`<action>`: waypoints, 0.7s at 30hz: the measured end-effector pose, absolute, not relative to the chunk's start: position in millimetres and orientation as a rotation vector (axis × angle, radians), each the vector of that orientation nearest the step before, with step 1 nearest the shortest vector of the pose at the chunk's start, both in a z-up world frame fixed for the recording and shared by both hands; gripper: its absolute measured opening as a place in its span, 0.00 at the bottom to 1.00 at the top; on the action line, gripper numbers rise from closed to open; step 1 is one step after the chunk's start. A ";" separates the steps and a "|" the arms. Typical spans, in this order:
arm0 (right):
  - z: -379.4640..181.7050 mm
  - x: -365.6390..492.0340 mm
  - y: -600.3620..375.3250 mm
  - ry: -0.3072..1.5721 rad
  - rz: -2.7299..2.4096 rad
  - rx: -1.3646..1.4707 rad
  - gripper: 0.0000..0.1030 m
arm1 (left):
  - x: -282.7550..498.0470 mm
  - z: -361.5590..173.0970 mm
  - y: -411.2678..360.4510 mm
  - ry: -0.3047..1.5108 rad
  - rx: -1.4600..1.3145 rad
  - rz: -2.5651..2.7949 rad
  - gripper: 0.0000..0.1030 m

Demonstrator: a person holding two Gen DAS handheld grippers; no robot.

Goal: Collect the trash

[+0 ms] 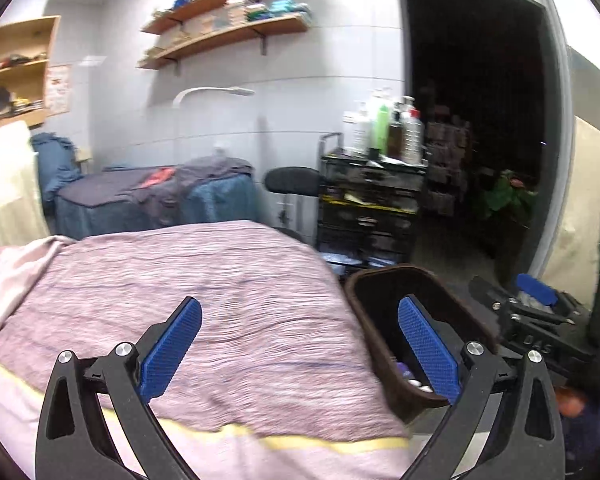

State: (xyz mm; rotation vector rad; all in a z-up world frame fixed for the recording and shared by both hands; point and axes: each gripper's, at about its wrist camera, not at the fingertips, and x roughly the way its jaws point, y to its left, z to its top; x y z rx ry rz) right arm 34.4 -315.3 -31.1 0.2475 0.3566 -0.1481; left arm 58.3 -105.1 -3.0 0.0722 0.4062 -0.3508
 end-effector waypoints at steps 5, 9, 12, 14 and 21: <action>-21.9 25.2 -280.0 0.312 -0.085 0.215 0.94 | 47.2 -2.9 -74.1 0.369 0.046 -0.250 0.94; -19.3 16.8 -253.2 0.302 -0.065 0.181 0.94 | 37.3 -2.2 -51.5 0.338 0.040 -0.155 0.94; -17.7 10.1 -237.2 0.299 -0.040 0.164 0.94 | 32.7 -3.2 -37.6 0.344 0.019 -0.142 0.94; -17.9 2.9 -226.8 0.282 -0.035 0.161 0.94 | 30.4 -5.2 -31.2 0.353 0.000 -0.138 0.94; -17.9 -11.9 -204.0 0.265 -0.035 0.116 0.94 | 20.5 -11.4 -16.4 0.358 -0.027 -0.107 0.94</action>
